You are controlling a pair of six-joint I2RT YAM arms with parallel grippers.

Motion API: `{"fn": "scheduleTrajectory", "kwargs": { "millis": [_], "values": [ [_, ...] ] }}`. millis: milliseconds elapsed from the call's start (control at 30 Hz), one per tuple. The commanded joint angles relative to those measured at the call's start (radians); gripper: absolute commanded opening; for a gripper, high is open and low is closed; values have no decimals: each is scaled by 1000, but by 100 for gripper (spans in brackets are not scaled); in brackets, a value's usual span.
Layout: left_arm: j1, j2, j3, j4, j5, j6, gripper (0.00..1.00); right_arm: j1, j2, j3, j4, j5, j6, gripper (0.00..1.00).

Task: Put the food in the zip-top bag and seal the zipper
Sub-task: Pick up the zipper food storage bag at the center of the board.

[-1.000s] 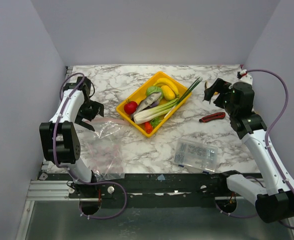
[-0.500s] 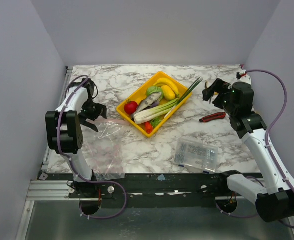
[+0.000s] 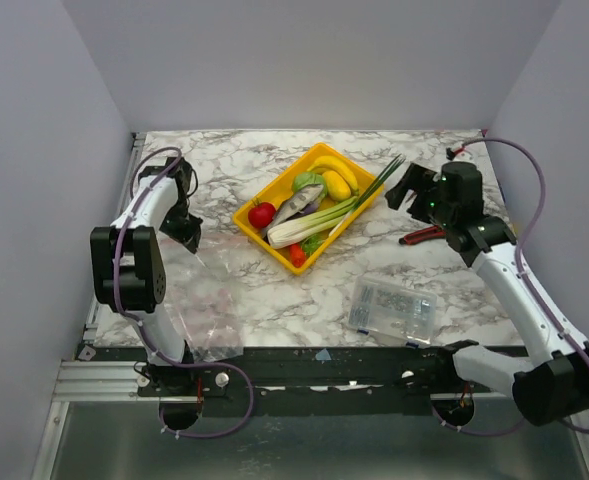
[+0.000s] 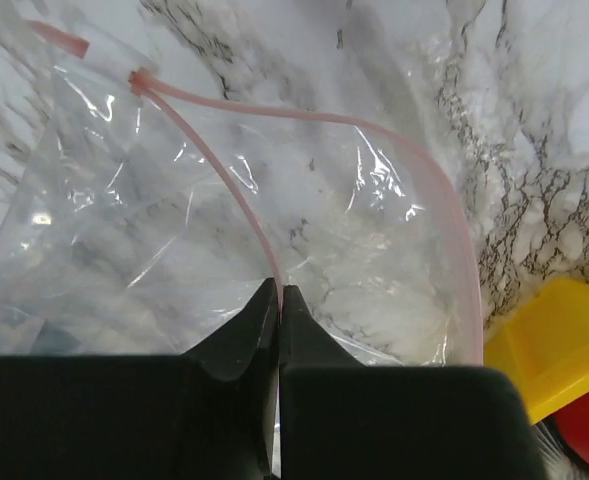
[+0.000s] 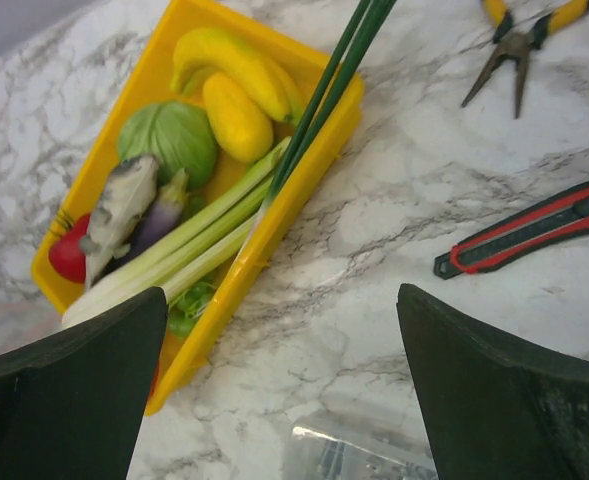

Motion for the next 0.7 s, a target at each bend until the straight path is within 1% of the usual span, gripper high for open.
{"fn": "scheduleTrajectory", "kwargs": {
  "millis": [0,100,133,267,333,367,400,433,500,600,667],
  "values": [
    [-2,-114,76,-65,-267,112,0,157,106,76,-83,26,-34,100],
    [-3,-193,81,-80,-381,196,0,266,176,112,-68,41,-12,100],
    [-29,-218,81,-83,-418,225,0,294,197,119,-50,34,-9,100],
    [-60,-342,66,-56,-540,347,0,421,290,182,0,43,-1,100],
    [-94,-409,38,5,-563,436,0,480,342,223,11,31,-4,100],
    [-129,-449,13,56,-560,496,0,506,368,244,26,2,-3,100],
    [-163,-485,-21,127,-533,560,0,523,384,256,50,-33,-1,100],
    [-204,-524,-64,191,-465,652,0,537,400,262,76,-84,14,100],
    [-256,-580,-139,285,-306,762,0,547,412,249,160,-185,54,100],
    [-280,-637,-223,341,-137,820,0,569,412,198,320,-273,112,99],
    [-282,-663,-251,355,-68,853,0,578,425,172,416,-322,140,94]
  ]
}}
